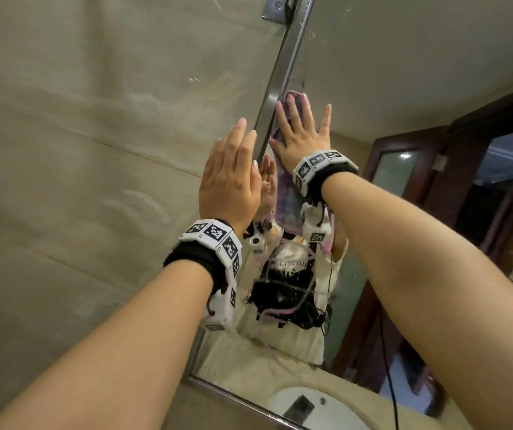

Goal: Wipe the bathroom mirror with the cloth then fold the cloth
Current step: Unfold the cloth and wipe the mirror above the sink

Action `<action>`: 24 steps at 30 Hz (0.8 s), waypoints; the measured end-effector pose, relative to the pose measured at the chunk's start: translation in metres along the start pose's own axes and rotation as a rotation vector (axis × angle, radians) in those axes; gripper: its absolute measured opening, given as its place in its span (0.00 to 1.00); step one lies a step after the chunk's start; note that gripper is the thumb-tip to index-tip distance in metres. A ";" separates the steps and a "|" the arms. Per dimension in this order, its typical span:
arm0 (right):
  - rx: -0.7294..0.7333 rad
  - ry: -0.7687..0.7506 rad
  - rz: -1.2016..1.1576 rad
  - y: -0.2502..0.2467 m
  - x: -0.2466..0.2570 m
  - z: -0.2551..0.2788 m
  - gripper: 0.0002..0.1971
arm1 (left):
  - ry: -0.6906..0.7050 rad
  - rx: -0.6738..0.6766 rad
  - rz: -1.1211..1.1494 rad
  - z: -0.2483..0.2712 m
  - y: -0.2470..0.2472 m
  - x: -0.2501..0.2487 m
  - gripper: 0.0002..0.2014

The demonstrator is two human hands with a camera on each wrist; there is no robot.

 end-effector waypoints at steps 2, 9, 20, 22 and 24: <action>0.004 -0.005 0.024 0.004 -0.020 0.014 0.33 | -0.002 0.003 -0.014 0.002 -0.001 0.001 0.21; -0.100 0.432 -0.117 0.026 -0.126 0.096 0.33 | -0.003 0.072 -0.026 0.019 -0.005 0.004 0.22; -0.090 0.377 -0.123 0.048 -0.055 0.107 0.35 | 0.010 0.123 -0.029 0.070 -0.001 0.015 0.21; -0.067 0.164 -0.076 0.050 -0.020 0.090 0.34 | 0.012 0.113 -0.023 0.072 -0.001 0.016 0.21; -0.052 0.050 -0.064 0.054 0.014 0.078 0.33 | 0.011 0.110 -0.008 0.078 -0.001 0.018 0.21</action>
Point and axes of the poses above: each hand's wrist, its own z-axis away from the middle knuckle, its own y-axis out of the palm, x = y × z, the point moved 3 cm from there along -z, towards the middle knuckle
